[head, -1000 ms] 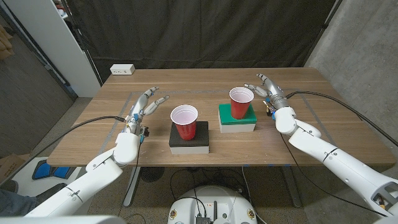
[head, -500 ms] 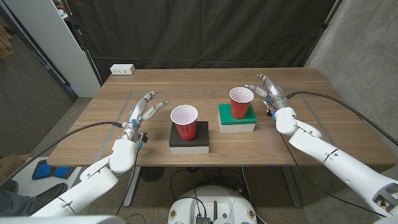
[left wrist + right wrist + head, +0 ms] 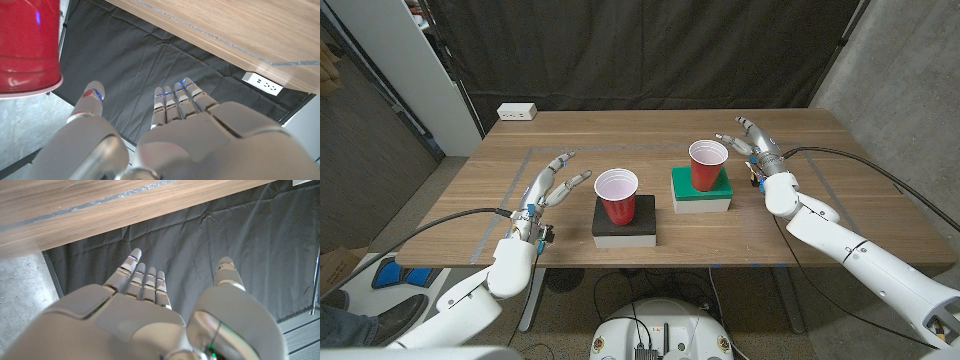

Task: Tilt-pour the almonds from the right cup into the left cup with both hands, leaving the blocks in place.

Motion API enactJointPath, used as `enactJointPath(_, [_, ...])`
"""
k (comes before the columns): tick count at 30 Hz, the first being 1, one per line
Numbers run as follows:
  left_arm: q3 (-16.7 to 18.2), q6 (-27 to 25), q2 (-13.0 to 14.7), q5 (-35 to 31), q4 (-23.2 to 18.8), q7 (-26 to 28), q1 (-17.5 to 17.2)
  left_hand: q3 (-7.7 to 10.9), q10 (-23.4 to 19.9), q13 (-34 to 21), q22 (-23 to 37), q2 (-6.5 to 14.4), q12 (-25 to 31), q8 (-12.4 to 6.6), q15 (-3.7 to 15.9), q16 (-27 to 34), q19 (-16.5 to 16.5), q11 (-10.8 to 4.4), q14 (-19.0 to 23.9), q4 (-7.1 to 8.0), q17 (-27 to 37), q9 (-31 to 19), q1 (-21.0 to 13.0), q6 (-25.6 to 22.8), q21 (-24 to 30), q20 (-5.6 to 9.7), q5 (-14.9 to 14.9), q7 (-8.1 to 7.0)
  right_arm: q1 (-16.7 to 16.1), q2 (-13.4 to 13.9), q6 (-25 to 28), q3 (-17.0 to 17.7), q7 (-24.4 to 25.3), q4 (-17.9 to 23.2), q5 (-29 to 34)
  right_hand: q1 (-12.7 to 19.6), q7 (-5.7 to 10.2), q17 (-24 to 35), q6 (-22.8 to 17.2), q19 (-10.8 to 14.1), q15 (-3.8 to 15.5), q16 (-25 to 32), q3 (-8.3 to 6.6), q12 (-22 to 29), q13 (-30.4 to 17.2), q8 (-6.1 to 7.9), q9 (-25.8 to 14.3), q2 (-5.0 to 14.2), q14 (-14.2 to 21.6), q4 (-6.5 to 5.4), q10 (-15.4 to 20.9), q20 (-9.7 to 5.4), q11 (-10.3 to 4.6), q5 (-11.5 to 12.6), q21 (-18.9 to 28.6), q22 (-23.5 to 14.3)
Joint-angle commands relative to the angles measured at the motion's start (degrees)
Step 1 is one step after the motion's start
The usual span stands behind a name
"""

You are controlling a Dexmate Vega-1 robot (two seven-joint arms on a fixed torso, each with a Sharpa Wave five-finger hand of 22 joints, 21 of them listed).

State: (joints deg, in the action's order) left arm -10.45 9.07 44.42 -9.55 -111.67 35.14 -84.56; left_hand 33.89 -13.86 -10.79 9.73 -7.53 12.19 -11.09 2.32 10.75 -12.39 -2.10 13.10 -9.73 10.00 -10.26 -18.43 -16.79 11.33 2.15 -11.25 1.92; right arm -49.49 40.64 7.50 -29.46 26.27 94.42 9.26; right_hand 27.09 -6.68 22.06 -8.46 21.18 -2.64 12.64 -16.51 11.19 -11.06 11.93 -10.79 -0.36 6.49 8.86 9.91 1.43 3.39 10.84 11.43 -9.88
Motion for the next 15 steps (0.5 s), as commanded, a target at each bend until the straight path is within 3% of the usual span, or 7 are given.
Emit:
enactJointPath(1, [3.02, 2.98, -1.52, -2.59, -1.89, 1.45, -6.23, 0.0, -0.75, -0.2, 0.27, 0.08, 0.15, -0.23, 0.88, 0.41, -0.81, -0.21, 1.07, -0.01, 0.31, -0.14, -0.7, -0.63, 0.14, 2.14, -0.29, -0.17, -0.33, -0.06, 0.52, 0.13, 0.38, 1.25, 0.41, 0.17, 0.08, 0.05, -0.06, 0.23, 0.03, 0.21, -0.17, 0.18, -0.24, -0.25, -0.27, 0.18, -0.22, -0.28, 0.18, 0.42, -0.34, 0.26, -0.08, -0.12])
enactJointPath(15, [6.22, 4.35, -2.67, -2.84, -3.45, -1.43, -11.25, -0.18, 0.05, -0.2, 0.29, 0.14, -0.28, 0.11, 0.75, 0.0, -0.15, -0.01, 0.08, 0.02, 0.31, -0.15, -0.86, -0.07, -0.18, 2.05, -0.3, -0.06, -0.73, -0.37, 1.23, 0.12, 0.92, 2.05, 0.88, 0.18, 0.13, 0.01, -0.01, 0.14, -0.08, 0.23, -0.11, 0.15, -0.24, -0.29, -0.27, 0.22, -0.23, -0.34, 0.08, 0.44, -0.28, 0.21, -0.13, -0.12])
